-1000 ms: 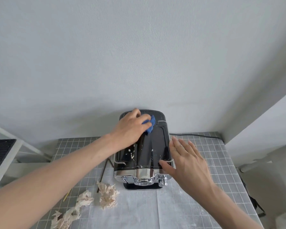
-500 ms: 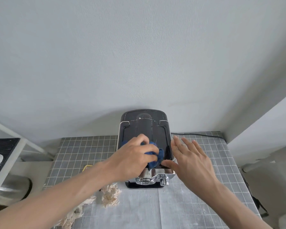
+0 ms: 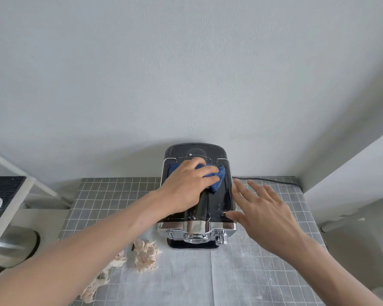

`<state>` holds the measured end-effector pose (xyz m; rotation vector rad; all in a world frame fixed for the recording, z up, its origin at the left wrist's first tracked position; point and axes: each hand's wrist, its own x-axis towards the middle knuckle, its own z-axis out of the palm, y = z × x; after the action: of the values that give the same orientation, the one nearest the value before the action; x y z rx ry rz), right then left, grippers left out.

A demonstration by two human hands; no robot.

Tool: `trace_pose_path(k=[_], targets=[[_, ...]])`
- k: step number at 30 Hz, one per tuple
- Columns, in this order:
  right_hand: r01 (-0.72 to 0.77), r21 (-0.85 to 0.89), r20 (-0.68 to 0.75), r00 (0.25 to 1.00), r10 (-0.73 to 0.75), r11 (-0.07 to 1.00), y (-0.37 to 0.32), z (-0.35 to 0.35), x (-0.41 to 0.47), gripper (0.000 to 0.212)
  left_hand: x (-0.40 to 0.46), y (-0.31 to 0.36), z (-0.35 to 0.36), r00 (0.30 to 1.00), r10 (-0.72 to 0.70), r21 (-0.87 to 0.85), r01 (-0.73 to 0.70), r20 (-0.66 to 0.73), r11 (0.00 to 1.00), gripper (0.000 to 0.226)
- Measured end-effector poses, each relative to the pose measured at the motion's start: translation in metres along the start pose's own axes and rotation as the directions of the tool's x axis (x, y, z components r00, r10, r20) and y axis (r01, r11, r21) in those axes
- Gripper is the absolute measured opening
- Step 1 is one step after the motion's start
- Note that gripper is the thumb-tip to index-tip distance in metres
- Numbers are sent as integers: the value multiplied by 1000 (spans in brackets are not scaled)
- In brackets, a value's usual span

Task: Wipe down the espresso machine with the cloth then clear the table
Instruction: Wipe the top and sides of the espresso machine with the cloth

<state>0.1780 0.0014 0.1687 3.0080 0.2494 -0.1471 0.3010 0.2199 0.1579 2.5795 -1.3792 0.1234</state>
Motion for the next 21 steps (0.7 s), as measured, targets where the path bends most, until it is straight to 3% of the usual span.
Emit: trace_pose_path(k=[4, 9, 14, 21], targets=[[0, -42, 28, 1000, 1, 999, -2, -4, 2, 75, -21, 15, -1, 995, 91, -56, -89, 27, 994, 62], [18, -67, 38, 999, -16, 998, -1, -7, 4, 74, -46, 36, -7, 985, 170, -124, -166, 25, 978, 42], [28, -72, 51, 998, -24, 997, 2, -8, 6, 76, -23, 24, -5, 980, 201, -67, -199, 13, 978, 34], [15, -71, 52, 999, -11, 997, -1, -10, 3, 76, 25, -8, 9, 994, 74, 59, -70, -77, 996, 43]])
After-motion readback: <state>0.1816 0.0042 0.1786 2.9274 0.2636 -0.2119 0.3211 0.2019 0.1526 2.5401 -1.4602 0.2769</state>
